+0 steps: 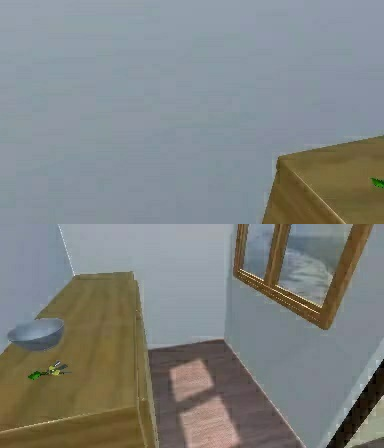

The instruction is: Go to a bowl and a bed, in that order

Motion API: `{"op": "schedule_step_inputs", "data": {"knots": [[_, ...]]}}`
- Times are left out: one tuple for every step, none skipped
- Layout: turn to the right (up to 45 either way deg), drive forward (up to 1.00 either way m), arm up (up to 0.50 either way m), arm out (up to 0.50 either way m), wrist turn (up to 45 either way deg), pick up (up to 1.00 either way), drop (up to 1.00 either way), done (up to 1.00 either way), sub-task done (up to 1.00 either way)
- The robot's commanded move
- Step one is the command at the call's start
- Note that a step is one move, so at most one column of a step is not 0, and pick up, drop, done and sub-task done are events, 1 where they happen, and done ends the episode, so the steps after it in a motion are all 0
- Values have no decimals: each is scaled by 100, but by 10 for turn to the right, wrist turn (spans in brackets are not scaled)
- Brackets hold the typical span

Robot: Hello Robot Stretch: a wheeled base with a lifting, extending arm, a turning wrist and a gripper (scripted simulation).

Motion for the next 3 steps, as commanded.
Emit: {"op": "schedule_step_inputs", "data": {"knots": [[450, 0, 0, 0, 0, 0, 0, 0, 0], [300, 0, 0, 0, 0, 0, 0, 0, 0], [0, 15, 0, 0, 0, 0, 0, 0, 0]]}}
